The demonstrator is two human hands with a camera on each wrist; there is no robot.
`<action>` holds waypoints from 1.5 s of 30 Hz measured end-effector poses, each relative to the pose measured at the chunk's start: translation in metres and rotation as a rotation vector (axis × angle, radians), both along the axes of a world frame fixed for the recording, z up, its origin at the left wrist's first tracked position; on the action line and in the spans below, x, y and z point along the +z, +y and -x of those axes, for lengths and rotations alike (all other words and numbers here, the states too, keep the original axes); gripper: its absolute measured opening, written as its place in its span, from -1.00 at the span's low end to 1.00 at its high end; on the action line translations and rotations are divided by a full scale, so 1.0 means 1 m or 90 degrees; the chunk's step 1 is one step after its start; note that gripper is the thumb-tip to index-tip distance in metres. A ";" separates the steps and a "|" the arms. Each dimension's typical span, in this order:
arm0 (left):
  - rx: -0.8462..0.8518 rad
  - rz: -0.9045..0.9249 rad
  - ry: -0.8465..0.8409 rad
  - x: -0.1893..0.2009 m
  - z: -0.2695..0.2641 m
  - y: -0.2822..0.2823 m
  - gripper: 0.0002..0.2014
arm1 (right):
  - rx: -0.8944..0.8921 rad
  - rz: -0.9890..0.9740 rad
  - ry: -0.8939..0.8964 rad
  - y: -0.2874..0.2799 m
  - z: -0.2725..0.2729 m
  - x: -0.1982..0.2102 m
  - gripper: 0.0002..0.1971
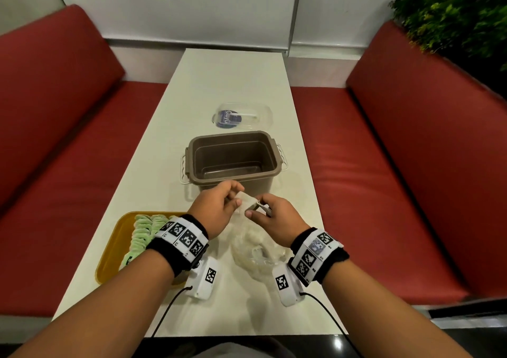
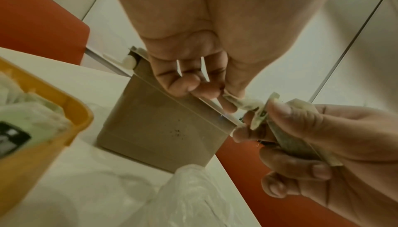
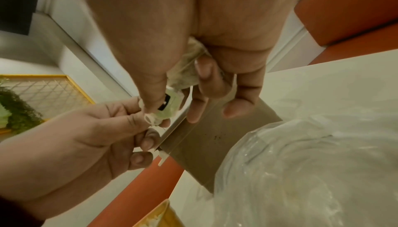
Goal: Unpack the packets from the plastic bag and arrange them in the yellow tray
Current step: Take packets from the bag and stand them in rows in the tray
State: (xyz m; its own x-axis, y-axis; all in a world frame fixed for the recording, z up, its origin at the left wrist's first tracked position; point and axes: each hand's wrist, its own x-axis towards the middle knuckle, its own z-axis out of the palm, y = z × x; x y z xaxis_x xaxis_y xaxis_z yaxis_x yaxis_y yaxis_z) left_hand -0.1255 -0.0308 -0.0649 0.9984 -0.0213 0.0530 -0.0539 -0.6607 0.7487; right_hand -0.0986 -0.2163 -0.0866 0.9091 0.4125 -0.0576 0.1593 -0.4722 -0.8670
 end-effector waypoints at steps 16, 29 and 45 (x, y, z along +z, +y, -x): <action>-0.086 -0.218 0.003 0.038 0.018 0.076 -0.83 | 0.058 0.086 -0.153 0.082 0.015 0.035 -0.86; -0.088 -0.108 -0.099 0.046 0.038 0.128 -0.94 | 0.046 0.013 -0.061 0.127 0.029 0.023 -0.77; -0.098 -0.104 0.036 0.026 0.049 0.141 -0.95 | 0.012 0.009 -0.026 0.136 0.038 0.007 -0.94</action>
